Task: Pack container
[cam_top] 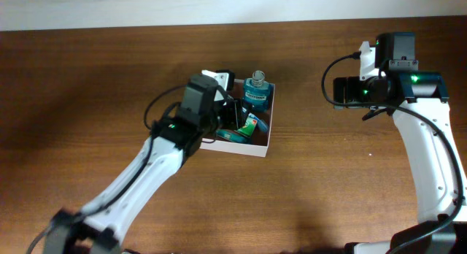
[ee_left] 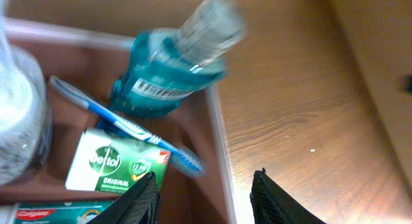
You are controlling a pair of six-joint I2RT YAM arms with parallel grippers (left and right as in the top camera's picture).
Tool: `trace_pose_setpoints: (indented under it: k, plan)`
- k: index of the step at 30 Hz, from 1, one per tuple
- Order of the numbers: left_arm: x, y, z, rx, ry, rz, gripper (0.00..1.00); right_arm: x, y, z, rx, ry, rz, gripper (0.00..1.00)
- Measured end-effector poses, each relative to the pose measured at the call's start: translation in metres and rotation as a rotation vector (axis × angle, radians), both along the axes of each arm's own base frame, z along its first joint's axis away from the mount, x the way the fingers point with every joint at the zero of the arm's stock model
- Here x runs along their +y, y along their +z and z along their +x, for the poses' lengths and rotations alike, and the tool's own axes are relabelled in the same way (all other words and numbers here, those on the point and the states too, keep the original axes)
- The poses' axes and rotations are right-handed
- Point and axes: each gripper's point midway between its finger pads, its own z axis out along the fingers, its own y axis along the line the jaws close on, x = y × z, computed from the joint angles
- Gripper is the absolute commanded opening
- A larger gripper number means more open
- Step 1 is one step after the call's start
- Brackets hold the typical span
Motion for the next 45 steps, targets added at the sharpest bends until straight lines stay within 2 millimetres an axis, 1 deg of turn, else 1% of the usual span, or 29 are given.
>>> trace_pose_setpoints:
  k: [2,3,5,6,8,9,10,12,13,14,15,16,18,20,22,25,45]
  plan:
    - [0.005,0.021,-0.005,-0.057,-0.011,-0.001,0.47,0.0,0.0,0.0,0.0,0.0,0.0,0.98]
    - [0.011,0.036,-0.008,-0.097,-0.012,0.0,0.48,0.0,0.0,0.0,0.0,0.0,0.0,0.98]
    - [0.025,0.057,-0.012,-0.157,0.004,0.014,0.49,0.0,0.0,0.0,0.0,0.0,0.0,0.99]
    - [0.035,0.066,-0.013,-0.18,0.023,0.026,0.55,0.0,0.0,0.0,0.0,0.0,0.0,0.98]
    - [0.055,0.079,-0.013,-0.219,0.075,0.056,0.73,0.0,0.0,0.0,0.0,0.001,0.0,0.99]
    - [0.07,0.083,-0.014,-0.227,0.119,0.081,1.0,0.0,0.0,0.0,-0.001,0.0,0.0,0.99]
    - [0.087,0.087,-0.014,-0.239,0.168,0.113,0.99,0.0,0.0,0.0,0.001,0.0,0.0,0.99]
    - [0.114,0.093,-0.014,-0.253,0.254,0.161,0.99,0.0,0.0,0.0,0.0,0.0,0.0,0.98]
    - [0.131,0.097,-0.014,-0.264,0.315,0.19,0.99,0.0,0.0,0.0,0.0,0.001,0.0,0.98]
    - [0.149,0.101,-0.016,-0.268,0.378,0.223,0.99,0.0,0.0,0.0,0.0,0.0,0.0,0.99]
    - [0.161,0.102,-0.018,-0.271,0.418,0.247,0.99,0.0,0.0,0.0,0.0,0.0,0.001,0.99]
    - [0.176,0.103,-0.021,-0.269,0.471,0.281,0.99,0.0,0.0,0.0,0.0,0.0,0.0,0.98]
    - [0.198,0.103,-0.027,-0.259,0.545,0.333,0.99,0.0,0.0,0.0,0.0,0.0,0.001,0.98]
    - [0.212,0.098,-0.033,-0.234,0.587,0.38,0.99,0.0,0.0,0.0,0.0,0.0,0.0,0.98]
    - [0.22,0.092,-0.038,-0.205,0.607,0.418,0.99,0.0,0.0,0.0,0.0,0.0,0.0,0.99]
    - [0.225,0.084,-0.042,-0.175,0.612,0.452,0.99,0.0,0.0,0.0,0.0,0.0,0.0,0.98]
    - [0.229,0.084,-0.043,-0.175,0.628,0.467,0.99,0.0,0.0,0.0,0.0,0.0,0.0,0.99]
